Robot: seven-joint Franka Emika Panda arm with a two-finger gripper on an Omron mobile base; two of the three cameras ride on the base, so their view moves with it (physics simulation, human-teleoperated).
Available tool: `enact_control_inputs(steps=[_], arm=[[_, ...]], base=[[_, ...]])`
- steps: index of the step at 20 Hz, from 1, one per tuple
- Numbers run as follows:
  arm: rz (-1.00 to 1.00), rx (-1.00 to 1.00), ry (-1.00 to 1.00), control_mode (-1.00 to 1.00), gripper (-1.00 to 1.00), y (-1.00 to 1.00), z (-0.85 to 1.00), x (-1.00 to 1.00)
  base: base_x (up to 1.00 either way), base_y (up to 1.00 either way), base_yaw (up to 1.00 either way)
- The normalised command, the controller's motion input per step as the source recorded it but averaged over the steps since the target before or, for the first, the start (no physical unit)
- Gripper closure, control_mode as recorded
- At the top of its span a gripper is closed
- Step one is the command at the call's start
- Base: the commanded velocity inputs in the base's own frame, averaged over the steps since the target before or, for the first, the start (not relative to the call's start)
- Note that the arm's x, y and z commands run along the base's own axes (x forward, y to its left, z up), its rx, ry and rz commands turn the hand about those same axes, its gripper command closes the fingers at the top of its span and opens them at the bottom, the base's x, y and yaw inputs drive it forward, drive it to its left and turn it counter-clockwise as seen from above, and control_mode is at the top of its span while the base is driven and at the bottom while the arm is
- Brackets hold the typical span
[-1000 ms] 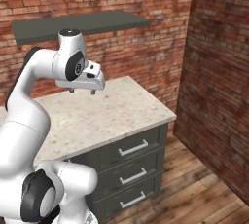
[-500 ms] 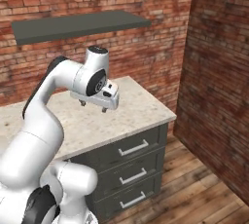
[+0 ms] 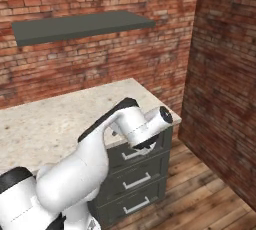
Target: Take a straw from the drawer in front and place it inside the glass cup on the dining counter.
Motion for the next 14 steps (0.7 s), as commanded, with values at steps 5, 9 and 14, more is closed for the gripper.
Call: enact_control_inputs(steps=[5,9,14], arm=[[-0.07,0.50,0.14,-1.00,-1.00,-0.66,-0.99,0.13],[-0.03,0.39,0.16,-1.00,-1.00,-0.55,-1.00,0.02],[0.00,0.35,0.05,-1.00,-1.00,-0.30,-0.76,0.33]], base=[[0.00,0.00,0.00],[0.00,0.00,0.00],[0.00,0.00,0.00]])
